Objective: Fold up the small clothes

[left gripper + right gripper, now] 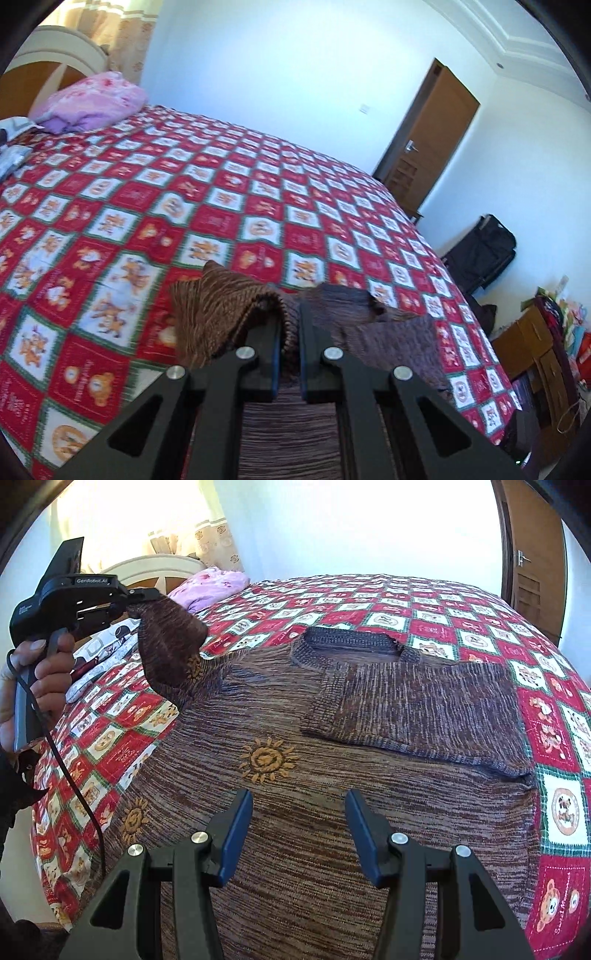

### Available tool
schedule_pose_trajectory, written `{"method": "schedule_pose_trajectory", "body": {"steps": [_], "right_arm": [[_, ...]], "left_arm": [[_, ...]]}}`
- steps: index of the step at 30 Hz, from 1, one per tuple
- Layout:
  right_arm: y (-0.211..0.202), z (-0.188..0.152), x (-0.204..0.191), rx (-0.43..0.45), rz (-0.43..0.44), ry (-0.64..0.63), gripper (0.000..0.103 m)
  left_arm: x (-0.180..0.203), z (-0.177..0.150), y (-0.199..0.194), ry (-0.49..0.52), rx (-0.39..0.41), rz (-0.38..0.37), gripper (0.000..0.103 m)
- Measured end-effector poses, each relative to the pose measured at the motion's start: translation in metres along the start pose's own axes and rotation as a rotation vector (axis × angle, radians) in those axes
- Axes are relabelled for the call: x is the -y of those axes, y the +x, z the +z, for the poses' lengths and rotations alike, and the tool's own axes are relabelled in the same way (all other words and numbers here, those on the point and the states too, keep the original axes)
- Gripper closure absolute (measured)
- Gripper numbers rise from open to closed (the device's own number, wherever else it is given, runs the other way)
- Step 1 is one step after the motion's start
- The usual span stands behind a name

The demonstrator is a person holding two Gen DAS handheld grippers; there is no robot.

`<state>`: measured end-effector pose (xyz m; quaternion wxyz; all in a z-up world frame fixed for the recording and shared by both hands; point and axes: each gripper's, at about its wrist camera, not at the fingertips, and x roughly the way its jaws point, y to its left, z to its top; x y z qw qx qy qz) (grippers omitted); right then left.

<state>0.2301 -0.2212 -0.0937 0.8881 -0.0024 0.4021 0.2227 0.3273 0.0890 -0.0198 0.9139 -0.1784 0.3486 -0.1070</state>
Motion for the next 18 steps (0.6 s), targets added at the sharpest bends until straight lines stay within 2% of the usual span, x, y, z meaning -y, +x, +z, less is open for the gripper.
{"method": "schedule_pose_trajectory", "body": {"steps": [14,18], "right_arm": [[-0.005,-0.008,0.013,0.005,0.01,0.049,0.049],[-0.005,-0.012,0.019,-0.001,0.003,0.067,0.049]], "left_arm": [[0.06,-0.023,0.055,0.015,-0.075,-0.092,0.095],[0.078,-0.035,0.078,0.041,-0.11,-0.096,0.095]]}}
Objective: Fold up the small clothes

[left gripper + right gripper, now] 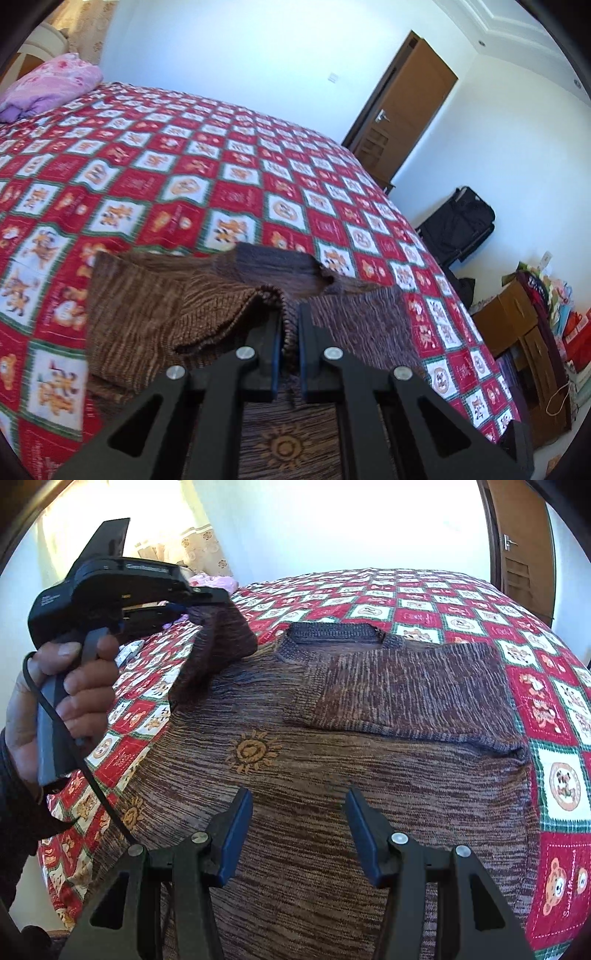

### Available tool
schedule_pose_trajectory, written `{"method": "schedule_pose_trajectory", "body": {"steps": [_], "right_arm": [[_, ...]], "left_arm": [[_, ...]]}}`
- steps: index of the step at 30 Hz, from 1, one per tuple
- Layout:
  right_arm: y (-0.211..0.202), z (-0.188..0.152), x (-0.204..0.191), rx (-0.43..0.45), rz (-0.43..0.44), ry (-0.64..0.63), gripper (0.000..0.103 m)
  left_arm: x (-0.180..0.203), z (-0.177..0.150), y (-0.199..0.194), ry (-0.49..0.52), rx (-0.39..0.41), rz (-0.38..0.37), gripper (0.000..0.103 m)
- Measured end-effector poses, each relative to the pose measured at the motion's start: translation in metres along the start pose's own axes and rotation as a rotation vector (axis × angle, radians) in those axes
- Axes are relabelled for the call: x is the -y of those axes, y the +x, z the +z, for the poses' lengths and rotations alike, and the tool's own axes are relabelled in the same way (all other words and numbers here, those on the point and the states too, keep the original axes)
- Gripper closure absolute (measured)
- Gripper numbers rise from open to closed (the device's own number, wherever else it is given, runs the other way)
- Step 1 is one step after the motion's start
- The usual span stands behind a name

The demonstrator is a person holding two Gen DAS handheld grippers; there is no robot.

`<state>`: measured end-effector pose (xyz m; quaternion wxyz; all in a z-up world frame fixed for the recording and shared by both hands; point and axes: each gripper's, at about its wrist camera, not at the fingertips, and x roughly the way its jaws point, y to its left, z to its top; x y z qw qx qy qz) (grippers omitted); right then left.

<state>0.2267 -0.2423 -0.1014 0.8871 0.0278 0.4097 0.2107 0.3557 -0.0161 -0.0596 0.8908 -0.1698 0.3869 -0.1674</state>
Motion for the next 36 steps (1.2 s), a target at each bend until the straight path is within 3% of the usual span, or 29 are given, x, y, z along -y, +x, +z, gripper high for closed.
{"method": "schedule_pose_trajectory", "body": {"steps": [7,9,11,12,14,17,19,22,25,30,36], "right_arm": [[-0.002,-0.006,0.013,-0.01,-0.019,0.029,0.049],[-0.001,-0.008,0.016,-0.019,-0.027,0.036,0.049],[0.0,-0.009,0.018,-0.026,-0.036,0.042,0.049],[-0.001,-0.009,0.019,-0.03,-0.042,0.041,0.049],[-0.002,-0.009,0.02,-0.034,-0.053,0.037,0.049],[-0.006,-0.006,0.019,-0.041,-0.072,0.023,0.049],[-0.009,0.001,0.015,-0.044,-0.08,0.001,0.049],[-0.012,0.019,0.006,-0.043,-0.065,-0.031,0.049],[-0.008,0.047,-0.006,-0.06,-0.014,-0.048,0.049],[0.034,0.093,-0.034,-0.124,-0.048,-0.147,0.049],[0.106,0.118,-0.072,-0.203,-0.126,-0.285,0.049]], "left_arm": [[0.007,-0.021,0.041,0.031,-0.053,0.024,0.095],[0.011,-0.027,0.048,0.049,-0.077,0.028,0.084],[0.021,-0.034,0.049,0.098,-0.108,0.037,0.066],[0.026,-0.037,0.042,0.137,-0.099,0.049,0.06],[0.031,-0.042,0.025,0.201,-0.049,0.074,0.033],[0.022,-0.049,-0.006,0.289,0.039,0.15,0.013],[-0.003,-0.052,-0.017,0.32,0.061,0.278,0.012],[-0.054,-0.055,-0.02,0.274,0.031,0.46,0.012],[-0.106,-0.059,-0.027,0.152,0.024,0.528,0.012],[-0.141,-0.072,-0.018,0.022,-0.02,0.483,0.012],[-0.132,-0.078,-0.01,0.095,-0.034,0.472,0.009]]}}
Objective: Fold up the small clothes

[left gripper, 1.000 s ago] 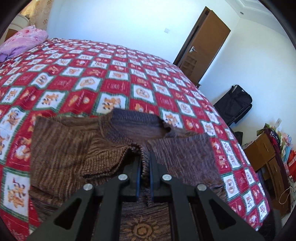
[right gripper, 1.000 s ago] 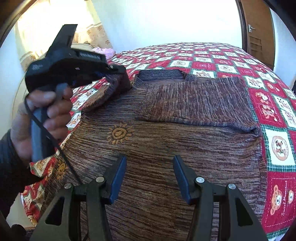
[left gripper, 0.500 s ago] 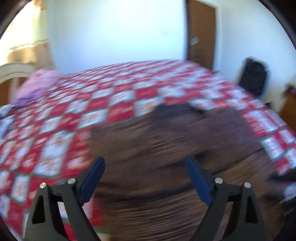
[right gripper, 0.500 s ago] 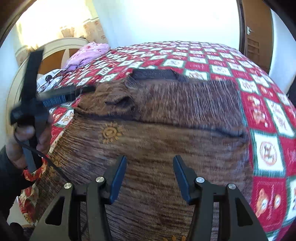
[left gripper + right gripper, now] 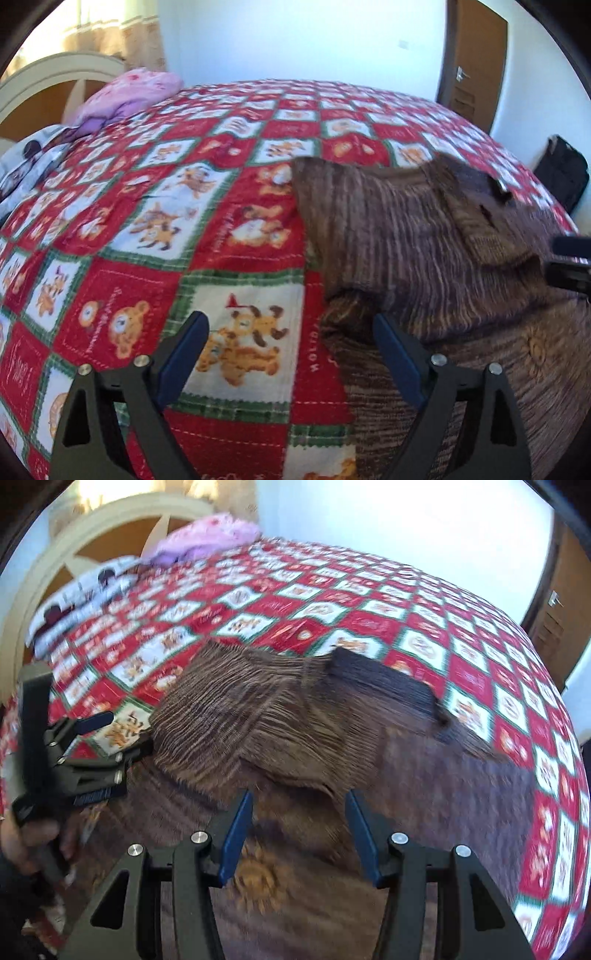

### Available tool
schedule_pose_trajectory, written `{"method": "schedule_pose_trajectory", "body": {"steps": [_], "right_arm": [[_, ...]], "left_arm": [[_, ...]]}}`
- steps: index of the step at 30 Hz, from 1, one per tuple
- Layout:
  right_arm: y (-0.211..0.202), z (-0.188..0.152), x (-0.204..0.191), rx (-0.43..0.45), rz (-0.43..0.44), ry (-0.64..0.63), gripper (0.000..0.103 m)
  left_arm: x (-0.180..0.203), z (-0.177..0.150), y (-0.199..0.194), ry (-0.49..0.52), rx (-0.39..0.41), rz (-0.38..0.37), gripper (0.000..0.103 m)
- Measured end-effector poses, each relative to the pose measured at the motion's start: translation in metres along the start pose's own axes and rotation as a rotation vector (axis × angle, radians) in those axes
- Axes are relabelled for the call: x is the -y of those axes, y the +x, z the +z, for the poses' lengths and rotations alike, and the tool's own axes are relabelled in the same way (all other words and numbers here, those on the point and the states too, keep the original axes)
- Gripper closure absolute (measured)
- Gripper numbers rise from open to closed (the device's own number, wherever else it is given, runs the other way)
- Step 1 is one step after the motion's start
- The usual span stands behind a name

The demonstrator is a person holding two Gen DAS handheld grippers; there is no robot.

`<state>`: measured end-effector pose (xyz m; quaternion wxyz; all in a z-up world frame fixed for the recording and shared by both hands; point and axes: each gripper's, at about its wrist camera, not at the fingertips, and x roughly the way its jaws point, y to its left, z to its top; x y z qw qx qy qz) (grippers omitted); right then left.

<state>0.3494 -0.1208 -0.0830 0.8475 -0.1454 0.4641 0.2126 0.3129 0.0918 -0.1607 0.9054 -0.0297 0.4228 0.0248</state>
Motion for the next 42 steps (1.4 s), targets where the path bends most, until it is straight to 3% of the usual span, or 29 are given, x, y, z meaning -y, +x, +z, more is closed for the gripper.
{"method": "schedule_pose_trajectory", "body": {"steps": [4,5,7,9,11,17,18,19,20,22,24,28,30,31,34,37,42], "right_arm": [[0.036,0.009,-0.016,-0.04,-0.025,-0.041,0.052],[0.043,0.009,-0.016,-0.05,-0.029,-0.039,0.07],[0.045,0.01,-0.008,-0.03,-0.042,-0.019,0.082],[0.033,0.012,0.006,0.017,-0.032,0.039,0.084],[0.018,0.016,0.032,0.067,-0.085,0.117,0.084],[0.015,0.009,0.084,0.037,-0.179,0.258,0.083],[0.012,0.005,0.086,0.046,-0.158,0.271,0.075],[0.007,0.002,0.083,0.065,-0.122,0.27,0.049],[0.004,0.001,0.076,0.079,-0.097,0.254,0.031],[0.001,0.002,0.052,0.105,-0.048,0.179,0.031],[0.004,0.006,0.023,0.116,-0.063,0.08,0.031],[0.035,0.014,-0.009,0.05,-0.051,0.004,0.031],[0.05,0.017,-0.015,0.013,-0.066,-0.016,0.042],[0.055,0.018,-0.015,0.001,-0.101,-0.026,0.062],[0.055,0.021,0.012,0.017,-0.196,0.049,0.072],[0.048,0.02,0.058,0.031,-0.278,0.177,0.072],[0.031,0.009,0.096,0.035,-0.261,0.285,0.072]], "left_arm": [[-0.008,-0.001,0.001,-0.038,-0.008,-0.017,0.004],[-0.01,-0.001,0.002,-0.049,-0.011,-0.029,0.004],[-0.013,-0.002,0.003,-0.068,-0.019,-0.052,0.004],[-0.014,-0.002,0.003,-0.074,-0.02,-0.057,0.003],[-0.011,-0.002,0.004,-0.069,-0.017,-0.052,0.003],[-0.011,-0.002,0.005,-0.069,-0.018,-0.048,0.001],[-0.011,-0.003,0.005,-0.069,-0.018,-0.045,0.001],[-0.012,-0.003,0.005,-0.07,-0.018,-0.043,0.001],[-0.012,-0.003,0.005,-0.071,-0.018,-0.043,0.001],[-0.012,-0.003,0.005,-0.071,-0.017,-0.042,0.001],[-0.012,-0.003,0.004,-0.07,-0.015,-0.04,0.001],[-0.014,-0.004,0.001,-0.074,-0.002,-0.034,0.0],[-0.015,-0.004,0.0,-0.081,0.001,-0.039,0.0],[-0.016,-0.005,0.0,-0.086,-0.002,-0.046,0.0],[-0.018,-0.004,0.002,-0.097,-0.006,-0.064,0.0],[-0.019,-0.004,0.002,-0.1,-0.003,-0.072,0.0],[-0.018,-0.005,0.001,-0.096,-0.002,-0.073,0.0]]}}
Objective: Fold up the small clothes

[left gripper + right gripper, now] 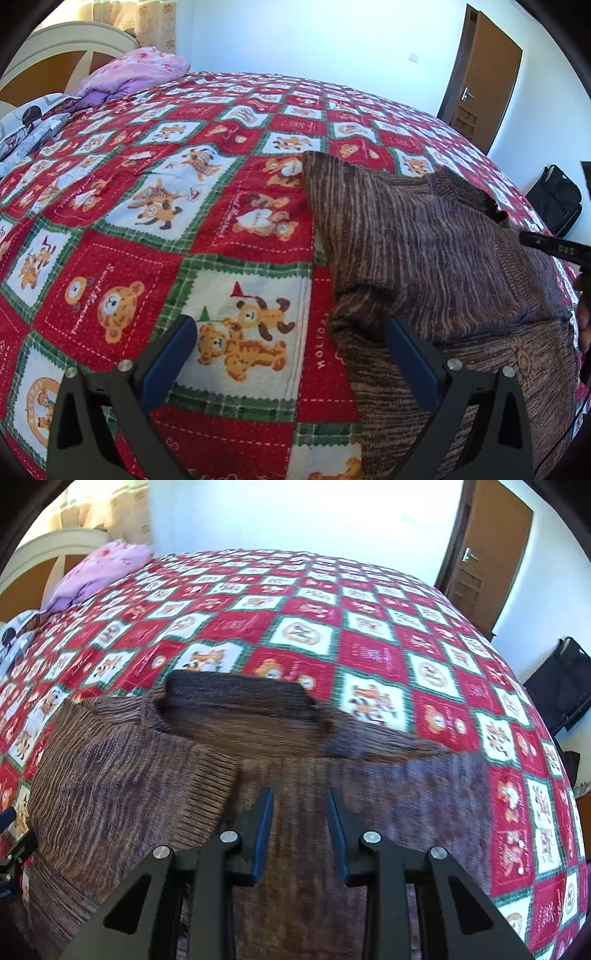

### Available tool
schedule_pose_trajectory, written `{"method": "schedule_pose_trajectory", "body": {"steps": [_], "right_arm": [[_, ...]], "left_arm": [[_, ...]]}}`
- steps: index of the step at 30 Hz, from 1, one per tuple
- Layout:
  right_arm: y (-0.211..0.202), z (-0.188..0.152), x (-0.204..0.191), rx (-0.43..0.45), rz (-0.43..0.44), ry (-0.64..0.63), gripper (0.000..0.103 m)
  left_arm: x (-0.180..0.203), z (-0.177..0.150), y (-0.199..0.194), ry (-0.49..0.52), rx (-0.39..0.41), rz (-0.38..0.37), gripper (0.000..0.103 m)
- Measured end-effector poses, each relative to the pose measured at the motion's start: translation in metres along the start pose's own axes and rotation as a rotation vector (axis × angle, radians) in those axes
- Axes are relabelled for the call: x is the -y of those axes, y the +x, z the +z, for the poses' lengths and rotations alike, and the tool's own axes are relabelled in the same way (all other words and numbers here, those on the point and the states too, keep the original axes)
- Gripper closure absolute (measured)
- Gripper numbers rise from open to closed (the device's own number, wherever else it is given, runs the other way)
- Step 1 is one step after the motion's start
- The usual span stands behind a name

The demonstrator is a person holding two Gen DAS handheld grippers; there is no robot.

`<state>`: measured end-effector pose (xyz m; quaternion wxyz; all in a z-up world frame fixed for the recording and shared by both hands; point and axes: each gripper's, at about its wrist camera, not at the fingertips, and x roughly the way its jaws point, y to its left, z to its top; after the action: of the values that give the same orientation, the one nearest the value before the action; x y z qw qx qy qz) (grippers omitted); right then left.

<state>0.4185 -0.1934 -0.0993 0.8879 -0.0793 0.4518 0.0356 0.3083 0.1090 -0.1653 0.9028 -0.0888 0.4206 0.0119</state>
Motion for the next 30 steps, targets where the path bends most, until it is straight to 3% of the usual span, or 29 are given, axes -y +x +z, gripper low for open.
{"method": "schedule_pose_trajectory", "body": {"steps": [3,5,9,11,15,20,25,27,30], "right_arm": [[-0.015,-0.01,-0.003,0.008,0.153,0.012,0.06],[-0.024,-0.02,-0.018,0.011,0.262,-0.02,0.059],[-0.027,-0.046,-0.047,-0.031,0.335,-0.149,0.059],[-0.016,-0.058,-0.05,-0.083,0.322,-0.188,0.059],[-0.024,-0.067,-0.039,-0.064,0.314,-0.18,0.059],[-0.049,-0.061,-0.052,0.071,0.269,-0.239,0.059],[-0.026,-0.064,-0.057,-0.009,0.259,-0.256,0.059],[-0.021,-0.071,-0.048,0.002,0.268,-0.218,0.052],[-0.021,-0.072,-0.039,-0.001,0.286,-0.173,0.052]], "left_arm": [[-0.001,-0.001,-0.003,-0.007,0.014,-0.005,0.0],[-0.005,-0.002,-0.006,-0.027,0.026,-0.015,0.0],[-0.003,0.0,-0.002,-0.019,0.007,0.003,0.0],[0.002,0.0,0.001,0.009,-0.004,0.024,0.0],[0.007,-0.001,0.002,0.034,-0.006,0.052,0.0],[0.006,-0.001,0.002,0.034,-0.006,0.054,0.0],[0.008,-0.001,0.002,0.048,0.001,0.072,0.0],[0.009,-0.001,0.002,0.051,0.002,0.077,0.0],[0.011,-0.001,0.002,0.058,0.002,0.084,0.0]]}}
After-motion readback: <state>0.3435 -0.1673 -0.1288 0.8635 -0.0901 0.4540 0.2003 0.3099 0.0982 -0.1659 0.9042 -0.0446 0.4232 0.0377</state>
